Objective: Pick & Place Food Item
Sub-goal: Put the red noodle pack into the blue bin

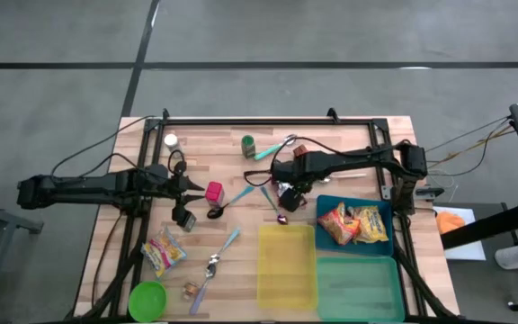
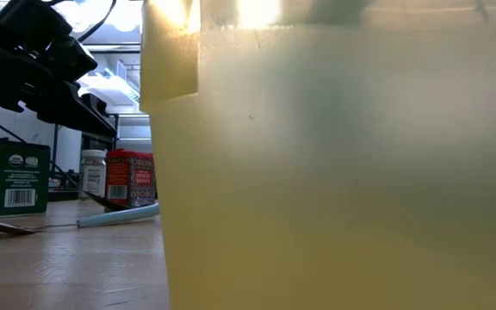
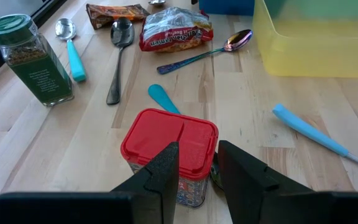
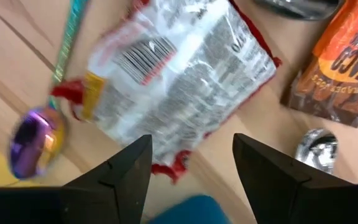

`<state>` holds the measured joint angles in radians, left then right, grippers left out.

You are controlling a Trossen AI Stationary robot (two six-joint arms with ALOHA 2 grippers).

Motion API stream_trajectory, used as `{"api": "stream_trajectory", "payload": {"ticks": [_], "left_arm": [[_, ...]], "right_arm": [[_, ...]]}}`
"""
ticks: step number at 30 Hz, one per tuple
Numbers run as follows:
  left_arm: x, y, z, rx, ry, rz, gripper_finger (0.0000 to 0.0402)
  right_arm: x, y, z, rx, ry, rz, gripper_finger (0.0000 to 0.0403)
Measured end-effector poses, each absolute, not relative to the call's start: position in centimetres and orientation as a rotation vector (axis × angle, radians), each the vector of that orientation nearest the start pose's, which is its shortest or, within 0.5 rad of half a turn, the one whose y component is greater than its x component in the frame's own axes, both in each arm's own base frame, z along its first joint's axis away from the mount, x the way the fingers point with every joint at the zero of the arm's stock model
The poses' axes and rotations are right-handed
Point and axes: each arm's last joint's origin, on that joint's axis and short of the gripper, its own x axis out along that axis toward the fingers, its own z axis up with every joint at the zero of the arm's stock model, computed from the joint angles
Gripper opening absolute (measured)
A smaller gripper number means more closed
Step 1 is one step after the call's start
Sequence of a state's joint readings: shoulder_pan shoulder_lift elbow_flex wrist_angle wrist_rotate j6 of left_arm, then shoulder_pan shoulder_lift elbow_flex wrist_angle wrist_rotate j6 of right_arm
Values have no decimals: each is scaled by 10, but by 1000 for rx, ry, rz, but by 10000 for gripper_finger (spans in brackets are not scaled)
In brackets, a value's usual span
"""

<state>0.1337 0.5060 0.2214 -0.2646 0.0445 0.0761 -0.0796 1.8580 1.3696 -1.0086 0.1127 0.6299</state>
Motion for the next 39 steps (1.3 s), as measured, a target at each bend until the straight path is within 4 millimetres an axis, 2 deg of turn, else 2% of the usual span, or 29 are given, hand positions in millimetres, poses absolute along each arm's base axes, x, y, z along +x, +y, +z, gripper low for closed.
{"api": "stream_trajectory", "payload": {"ticks": [5,9,16,19,25,32,39], "left_arm": [[123,15,170,25,551,66,115],[122,15,170,25,552,66,115],[122,15,170,25,552,66,115],[122,15,170,27,553,65,115],[122,15,170,27,553,66,115],[122,15,169,27,555,66,115],[122,15,170,27,555,65,115]], "right_arm": [[348,-7,203,435,1320,-697,228],[347,10,208,424,1271,-728,258],[346,12,203,436,1220,-813,343],[346,11,197,448,1212,-844,364],[347,10,185,470,1177,-850,368],[353,10,184,468,1086,-859,368],[348,10,174,513,1084,-899,368]]}}
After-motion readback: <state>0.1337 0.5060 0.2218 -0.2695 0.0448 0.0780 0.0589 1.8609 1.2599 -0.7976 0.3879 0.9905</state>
